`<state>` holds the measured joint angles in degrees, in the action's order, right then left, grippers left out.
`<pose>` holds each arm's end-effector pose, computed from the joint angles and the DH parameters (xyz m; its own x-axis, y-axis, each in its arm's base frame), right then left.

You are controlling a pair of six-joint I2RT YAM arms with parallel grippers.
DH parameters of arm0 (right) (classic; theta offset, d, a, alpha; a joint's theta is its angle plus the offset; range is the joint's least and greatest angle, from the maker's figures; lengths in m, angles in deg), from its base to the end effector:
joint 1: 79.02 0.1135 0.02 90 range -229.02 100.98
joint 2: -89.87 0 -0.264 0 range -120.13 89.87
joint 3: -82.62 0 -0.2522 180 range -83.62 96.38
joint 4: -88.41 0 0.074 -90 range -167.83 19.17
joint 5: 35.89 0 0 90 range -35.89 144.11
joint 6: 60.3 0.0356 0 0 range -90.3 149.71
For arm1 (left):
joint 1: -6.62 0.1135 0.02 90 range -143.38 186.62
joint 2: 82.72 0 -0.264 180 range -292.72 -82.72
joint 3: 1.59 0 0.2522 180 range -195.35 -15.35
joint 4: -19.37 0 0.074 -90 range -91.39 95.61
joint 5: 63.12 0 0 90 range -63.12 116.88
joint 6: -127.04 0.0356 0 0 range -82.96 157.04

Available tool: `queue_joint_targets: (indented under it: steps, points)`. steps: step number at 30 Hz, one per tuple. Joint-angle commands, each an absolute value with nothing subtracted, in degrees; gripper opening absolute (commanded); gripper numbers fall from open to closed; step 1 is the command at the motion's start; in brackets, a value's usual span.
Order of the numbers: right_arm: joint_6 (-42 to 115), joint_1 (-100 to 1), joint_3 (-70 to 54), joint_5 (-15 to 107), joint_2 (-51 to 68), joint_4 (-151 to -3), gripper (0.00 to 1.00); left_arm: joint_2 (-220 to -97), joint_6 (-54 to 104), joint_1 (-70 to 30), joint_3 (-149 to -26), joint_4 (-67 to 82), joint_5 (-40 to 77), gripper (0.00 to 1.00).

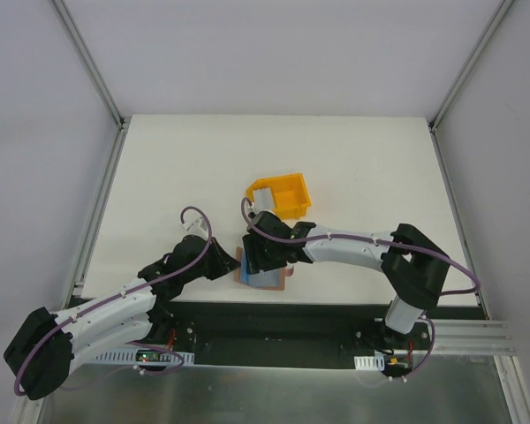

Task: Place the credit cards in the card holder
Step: Turn over the card slot in the card holder.

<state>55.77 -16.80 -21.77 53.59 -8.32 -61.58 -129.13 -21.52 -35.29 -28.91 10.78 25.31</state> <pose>0.1661 0.3161 0.1909 -0.7225 -0.4286 -0.5425 -0.6343 0.7231 0.2735 0.1284 -0.1165 0.1713 -0.7654 -0.4590 -0.4511 0.0628 0.6443 -0.7622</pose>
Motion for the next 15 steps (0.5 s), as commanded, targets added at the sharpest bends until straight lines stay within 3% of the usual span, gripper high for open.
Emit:
queue_joint_targets:
  steps: [1,15]
  points:
    - [54.14,-16.09,-19.02,57.97,-5.32,-57.44,0.58,-128.51,-21.58,-35.21,-28.71,11.50,24.86,0.00]
    - [53.79,-15.56,-17.70,62.02,-4.53,-52.52,0.58,-128.94,-21.58,-35.21,-28.71,11.50,24.77,0.00]
